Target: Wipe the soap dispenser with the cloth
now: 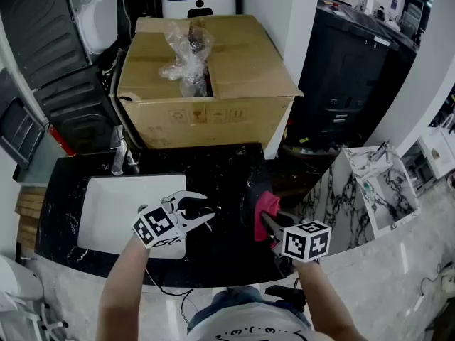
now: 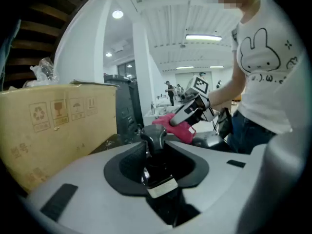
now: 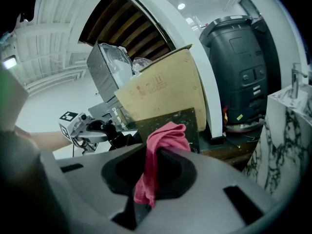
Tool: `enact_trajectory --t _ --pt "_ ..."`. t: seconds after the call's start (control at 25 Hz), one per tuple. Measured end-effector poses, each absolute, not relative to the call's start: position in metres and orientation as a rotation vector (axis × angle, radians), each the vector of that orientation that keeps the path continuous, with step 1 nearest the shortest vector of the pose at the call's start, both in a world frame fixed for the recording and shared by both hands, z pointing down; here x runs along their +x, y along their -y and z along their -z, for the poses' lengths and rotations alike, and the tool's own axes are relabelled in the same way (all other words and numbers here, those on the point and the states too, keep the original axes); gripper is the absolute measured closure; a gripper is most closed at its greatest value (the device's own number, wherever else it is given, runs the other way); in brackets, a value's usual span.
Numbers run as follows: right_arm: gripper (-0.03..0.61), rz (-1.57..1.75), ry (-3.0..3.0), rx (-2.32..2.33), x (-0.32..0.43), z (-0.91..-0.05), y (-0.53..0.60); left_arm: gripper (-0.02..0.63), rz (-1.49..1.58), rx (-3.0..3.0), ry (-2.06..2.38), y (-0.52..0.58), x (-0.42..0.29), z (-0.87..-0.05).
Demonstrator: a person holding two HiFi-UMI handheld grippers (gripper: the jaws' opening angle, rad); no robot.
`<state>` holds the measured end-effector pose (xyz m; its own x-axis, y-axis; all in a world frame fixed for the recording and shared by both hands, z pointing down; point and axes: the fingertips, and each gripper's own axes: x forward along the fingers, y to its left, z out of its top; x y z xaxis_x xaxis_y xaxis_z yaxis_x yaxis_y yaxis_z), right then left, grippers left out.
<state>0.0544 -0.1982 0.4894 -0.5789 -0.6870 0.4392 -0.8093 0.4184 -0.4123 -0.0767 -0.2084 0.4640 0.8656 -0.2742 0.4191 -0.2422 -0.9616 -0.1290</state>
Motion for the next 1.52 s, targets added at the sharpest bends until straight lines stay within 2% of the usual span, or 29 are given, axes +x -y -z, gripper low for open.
enact_trajectory --t 0.08,0.2,0.72,1.0,1.08,1.12,1.36,1.52 --pt "0.528 -0.889 2.474 1.319 0.053 -0.488 0.200 0.465 0.752 -2.932 -0.418 0.214 -0.090 -0.465" --pt "0.528 -0.894 2.475 1.314 0.051 -0.490 0.201 0.469 0.745 -2.928 -0.581 0.223 -0.110 -0.463" --pt "0.528 -0.922 2.514 1.317 0.049 -0.481 0.212 0.411 0.149 -2.904 -1.726 0.201 -0.091 -0.458" --pt "0.528 -0.919 2.546 1.310 0.053 -0.474 0.209 0.417 0.206 -2.525 -2.192 0.224 -0.088 -0.461" --pt "0.528 -0.920 2.541 1.310 0.055 -0.475 0.206 0.462 0.248 -2.456 -2.232 0.227 -0.089 -0.461" --pt "0.528 -0.920 2.537 1.311 0.056 -0.475 0.205 0.512 0.255 -2.451 -2.226 0.227 -0.088 -0.461" --pt "0.528 -0.920 2.537 1.294 0.053 -0.477 0.203 0.511 0.193 -2.646 -2.010 0.226 -0.087 -0.461" --pt "0.528 -0.919 2.555 1.257 0.043 -0.476 0.202 0.509 -0.088 -2.931 -1.782 0.226 -0.102 -0.456"
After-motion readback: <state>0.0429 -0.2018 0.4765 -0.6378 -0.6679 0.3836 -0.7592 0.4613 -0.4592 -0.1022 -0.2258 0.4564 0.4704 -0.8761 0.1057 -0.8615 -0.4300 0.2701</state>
